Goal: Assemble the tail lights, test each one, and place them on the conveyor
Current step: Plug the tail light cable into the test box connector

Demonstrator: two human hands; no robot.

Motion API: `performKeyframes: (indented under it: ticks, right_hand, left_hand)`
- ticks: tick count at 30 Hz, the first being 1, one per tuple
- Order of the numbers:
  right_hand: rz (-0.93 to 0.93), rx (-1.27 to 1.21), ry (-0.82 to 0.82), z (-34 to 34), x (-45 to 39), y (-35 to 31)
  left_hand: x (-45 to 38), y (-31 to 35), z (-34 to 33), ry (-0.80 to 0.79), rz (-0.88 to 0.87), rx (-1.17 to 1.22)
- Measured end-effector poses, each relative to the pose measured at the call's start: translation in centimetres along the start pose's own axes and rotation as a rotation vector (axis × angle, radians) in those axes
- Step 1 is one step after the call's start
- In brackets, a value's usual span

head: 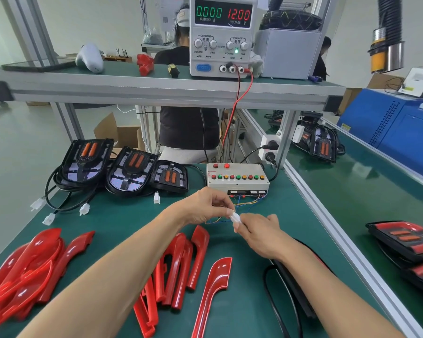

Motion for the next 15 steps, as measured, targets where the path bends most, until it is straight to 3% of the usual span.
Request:
performKeyframes:
  ticks: [15]
  right_hand:
    - [-0.005, -0.012, -0.024, -0.24, -0.22, 0.05]
  left_hand:
    - [-0.07, -0.69, -0.55, 0.009, -0.001, -0.043]
Point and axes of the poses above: each hand's wrist, its own x-axis away from the middle knuckle, its own z-axis out of the back of the hand, y = z × x, the point moved 3 cm from there along -x, towards the middle knuckle, and after that the axes turned 12 degrees about -x, right-handed, at the moved point
